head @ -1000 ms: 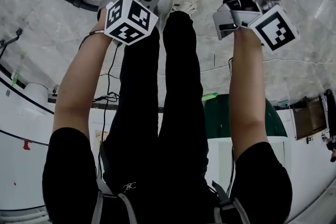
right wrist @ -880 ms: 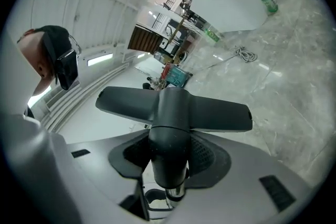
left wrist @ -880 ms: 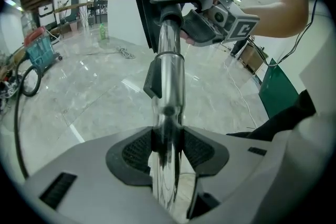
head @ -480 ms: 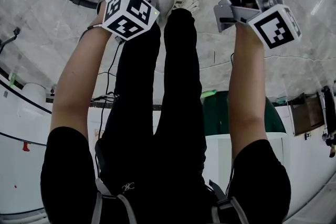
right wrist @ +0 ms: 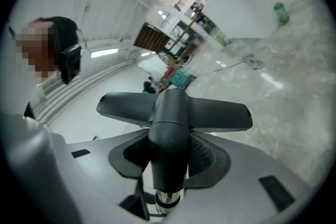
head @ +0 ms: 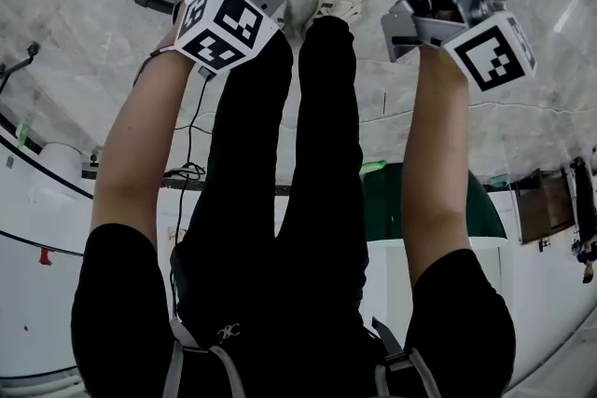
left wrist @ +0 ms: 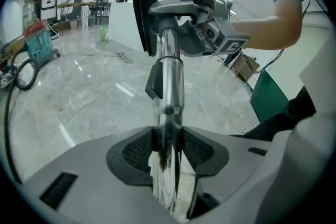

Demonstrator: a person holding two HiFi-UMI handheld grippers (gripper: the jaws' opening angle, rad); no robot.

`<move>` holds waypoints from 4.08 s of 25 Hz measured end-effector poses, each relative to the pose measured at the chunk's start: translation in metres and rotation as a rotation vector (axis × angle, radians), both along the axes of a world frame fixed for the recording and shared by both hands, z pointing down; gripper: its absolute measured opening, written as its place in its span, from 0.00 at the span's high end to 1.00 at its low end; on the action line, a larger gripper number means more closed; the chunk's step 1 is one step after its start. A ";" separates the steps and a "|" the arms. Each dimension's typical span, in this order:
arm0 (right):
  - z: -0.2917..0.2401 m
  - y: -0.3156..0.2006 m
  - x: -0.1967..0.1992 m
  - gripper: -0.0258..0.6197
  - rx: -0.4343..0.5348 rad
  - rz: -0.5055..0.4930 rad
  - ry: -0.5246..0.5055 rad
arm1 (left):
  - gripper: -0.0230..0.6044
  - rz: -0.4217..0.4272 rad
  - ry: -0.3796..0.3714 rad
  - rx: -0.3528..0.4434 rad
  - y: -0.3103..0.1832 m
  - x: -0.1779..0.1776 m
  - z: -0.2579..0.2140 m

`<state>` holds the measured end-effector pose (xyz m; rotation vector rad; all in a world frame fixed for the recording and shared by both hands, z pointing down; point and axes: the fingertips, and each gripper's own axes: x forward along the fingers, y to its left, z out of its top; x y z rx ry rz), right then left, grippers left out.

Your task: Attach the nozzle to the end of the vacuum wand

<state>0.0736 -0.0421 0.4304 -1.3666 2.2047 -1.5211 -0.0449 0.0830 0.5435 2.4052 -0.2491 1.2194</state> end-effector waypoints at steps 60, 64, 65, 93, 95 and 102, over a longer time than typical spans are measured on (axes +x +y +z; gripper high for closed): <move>0.030 0.037 -0.013 0.69 -0.172 0.125 0.202 | 0.69 0.142 0.115 -0.136 0.013 0.022 -0.008; 0.010 0.031 -0.037 0.70 0.106 -0.149 0.079 | 0.69 0.157 0.156 -0.152 0.008 0.020 -0.017; 0.013 0.032 -0.037 0.70 0.089 -0.176 0.087 | 0.69 0.157 0.155 -0.148 0.009 0.022 -0.017; 0.026 0.044 0.004 0.67 -0.167 -0.200 0.050 | 0.70 0.155 0.099 -0.147 0.002 0.031 -0.006; 0.038 0.048 0.015 0.67 -0.380 -0.067 0.129 | 0.70 0.135 0.076 -0.123 0.003 0.036 -0.001; 0.023 0.034 0.010 0.67 -0.367 0.006 0.202 | 0.70 0.112 0.107 -0.135 -0.008 0.035 -0.014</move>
